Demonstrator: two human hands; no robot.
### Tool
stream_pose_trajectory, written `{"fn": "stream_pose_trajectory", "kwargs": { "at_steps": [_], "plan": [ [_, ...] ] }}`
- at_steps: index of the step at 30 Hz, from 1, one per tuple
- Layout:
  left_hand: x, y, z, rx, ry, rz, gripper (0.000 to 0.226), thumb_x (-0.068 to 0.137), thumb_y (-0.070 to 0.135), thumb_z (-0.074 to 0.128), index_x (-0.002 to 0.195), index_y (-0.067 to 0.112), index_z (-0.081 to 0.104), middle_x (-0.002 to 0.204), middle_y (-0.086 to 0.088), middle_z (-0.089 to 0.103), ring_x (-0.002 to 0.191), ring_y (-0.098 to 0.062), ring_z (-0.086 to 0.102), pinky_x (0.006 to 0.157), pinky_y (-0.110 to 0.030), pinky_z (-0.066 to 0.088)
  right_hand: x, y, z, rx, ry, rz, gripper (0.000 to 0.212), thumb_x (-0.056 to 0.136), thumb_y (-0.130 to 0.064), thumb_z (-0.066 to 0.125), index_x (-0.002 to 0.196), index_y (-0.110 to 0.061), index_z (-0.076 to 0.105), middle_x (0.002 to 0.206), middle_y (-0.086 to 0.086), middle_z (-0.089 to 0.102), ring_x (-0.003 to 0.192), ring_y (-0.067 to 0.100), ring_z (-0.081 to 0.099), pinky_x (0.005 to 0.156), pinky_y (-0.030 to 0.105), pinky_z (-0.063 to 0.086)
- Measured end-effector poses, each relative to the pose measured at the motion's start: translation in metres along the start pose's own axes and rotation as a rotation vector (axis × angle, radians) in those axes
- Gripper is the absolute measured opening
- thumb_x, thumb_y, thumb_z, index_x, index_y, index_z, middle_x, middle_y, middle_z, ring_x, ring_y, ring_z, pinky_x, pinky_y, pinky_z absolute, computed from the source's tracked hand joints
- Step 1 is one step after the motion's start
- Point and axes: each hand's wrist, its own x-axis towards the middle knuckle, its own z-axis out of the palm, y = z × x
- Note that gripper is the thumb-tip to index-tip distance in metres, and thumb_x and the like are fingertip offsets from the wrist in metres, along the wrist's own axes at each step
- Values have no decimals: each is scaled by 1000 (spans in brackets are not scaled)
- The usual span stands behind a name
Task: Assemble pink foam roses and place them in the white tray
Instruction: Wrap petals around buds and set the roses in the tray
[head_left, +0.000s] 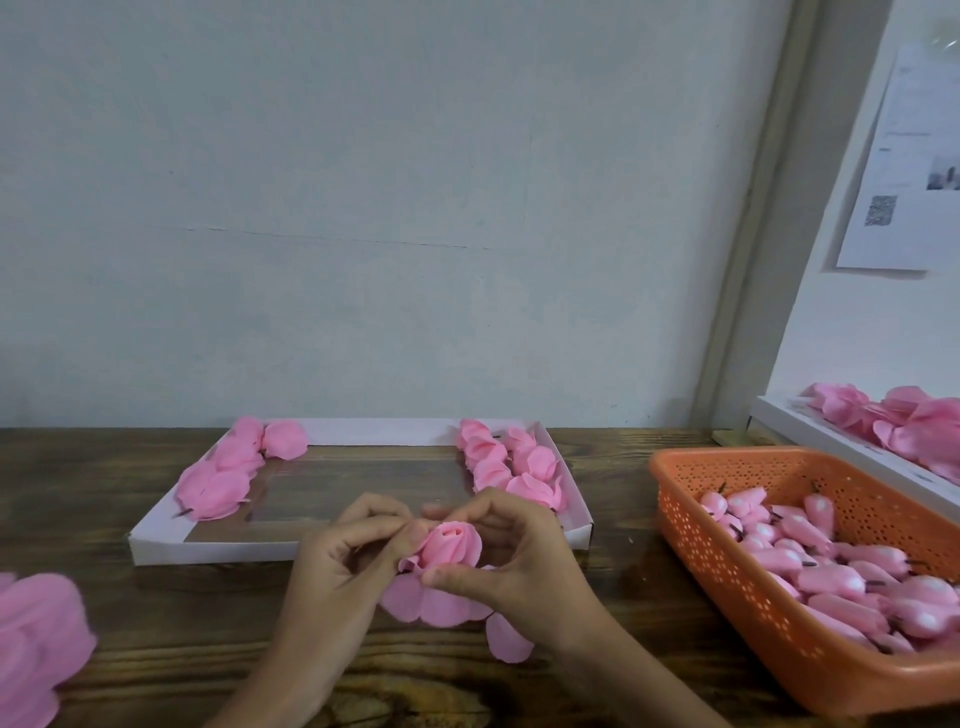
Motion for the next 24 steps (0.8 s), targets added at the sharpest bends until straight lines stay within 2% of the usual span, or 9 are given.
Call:
{"fn": "stream_pose_trajectory", "kwargs": {
  "at_steps": [3,4,8,11,14,18,21,22,24],
  "plan": [
    [-2,-2,-1,-22,58,-18,16,86,15,70,89,14,86,83,-16,65,79,-30,66,69,-34,54,-2,-1,2,10,-13,-26,32,75,-17,94,98,-14,73,115,0,78,104,22,77,88,45,64],
    [-2,-3,-1,-21,70,-27,16,87,15,70,88,16,86,80,-16,64,76,-30,65,66,-34,54,-2,-2,3,10,-26,-36,32,75,-16,93,99,-9,73,118,-1,78,104,23,77,88,46,63],
    [-2,-1,0,-23,78,-28,14,84,18,71,83,18,86,72,-11,61,65,-14,62,57,-22,50,-4,-3,7,10,-45,-27,33,74,-9,93,99,-2,73,127,-4,74,104,22,77,89,45,63],
    [-3,0,2,-22,53,-28,13,81,19,73,83,18,86,74,-12,64,67,-17,64,58,-26,51,-4,-3,9,22,-43,-22,33,73,-15,95,97,-8,74,110,5,79,99,26,78,87,54,62],
    [-2,2,1,-6,27,0,11,77,21,77,81,17,86,76,-14,69,71,-23,67,62,-32,54,-3,-4,8,19,-10,-29,36,72,-20,96,97,-8,73,101,5,81,95,26,78,84,57,62],
    [-3,3,-2,-28,48,-30,12,80,28,76,85,23,86,85,-10,78,82,-24,76,68,-28,62,-2,-5,7,-12,9,-38,36,71,-24,96,95,-10,73,100,2,81,94,23,79,83,51,63],
    [-2,-1,-4,-161,86,-148,23,92,43,74,101,25,84,100,-11,81,96,-28,78,83,-40,62,-1,-3,3,14,63,-17,42,70,-14,97,102,-9,70,99,4,81,94,22,79,80,38,64],
    [-1,-1,-5,-185,77,-171,24,88,40,78,107,26,82,105,-11,80,101,-28,77,87,-41,59,0,-2,1,48,93,-5,47,70,-9,96,108,-11,69,100,5,81,95,21,78,79,31,63],
    [2,-4,-7,-145,20,-204,31,81,32,80,112,29,79,111,-5,80,106,-19,75,90,-32,57,3,0,-3,124,148,14,55,70,-1,94,117,-14,69,101,6,81,96,22,78,79,26,62]
  ]
}}
